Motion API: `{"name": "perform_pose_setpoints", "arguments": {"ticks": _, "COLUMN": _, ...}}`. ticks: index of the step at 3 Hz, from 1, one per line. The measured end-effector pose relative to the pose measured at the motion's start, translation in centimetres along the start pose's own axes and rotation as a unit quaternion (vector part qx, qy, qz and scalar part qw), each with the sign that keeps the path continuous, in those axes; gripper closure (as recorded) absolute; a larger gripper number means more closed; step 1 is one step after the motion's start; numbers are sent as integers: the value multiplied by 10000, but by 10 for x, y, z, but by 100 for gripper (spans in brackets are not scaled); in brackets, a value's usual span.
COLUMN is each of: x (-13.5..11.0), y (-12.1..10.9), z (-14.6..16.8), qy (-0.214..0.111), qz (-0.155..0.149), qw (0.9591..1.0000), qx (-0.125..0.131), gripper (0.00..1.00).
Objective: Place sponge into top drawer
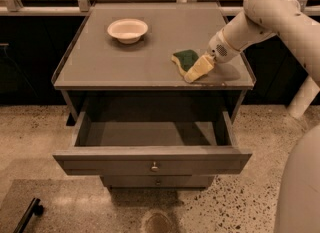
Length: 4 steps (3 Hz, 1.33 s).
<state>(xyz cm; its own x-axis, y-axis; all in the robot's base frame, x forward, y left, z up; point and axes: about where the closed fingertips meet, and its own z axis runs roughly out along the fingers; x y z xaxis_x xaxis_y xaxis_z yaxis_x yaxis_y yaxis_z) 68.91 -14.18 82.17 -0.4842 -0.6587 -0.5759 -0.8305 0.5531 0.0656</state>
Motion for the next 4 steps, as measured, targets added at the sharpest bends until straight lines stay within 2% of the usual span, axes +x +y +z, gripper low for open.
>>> {"name": "perform_pose_setpoints", "arguments": {"ticks": 2, "x": 0, "y": 0, "z": 0, "qy": 0, "qz": 0, "qw": 10000, "qx": -1, "gripper": 88}}
{"name": "perform_pose_setpoints", "arguments": {"ticks": 3, "x": 0, "y": 0, "z": 0, "qy": 0, "qz": 0, "qw": 10000, "qx": -1, "gripper": 100}}
{"name": "perform_pose_setpoints", "arguments": {"ticks": 4, "x": -5, "y": 1, "z": -7, "qy": -2, "qz": -1, "qw": 10000, "qx": -1, "gripper": 100}}
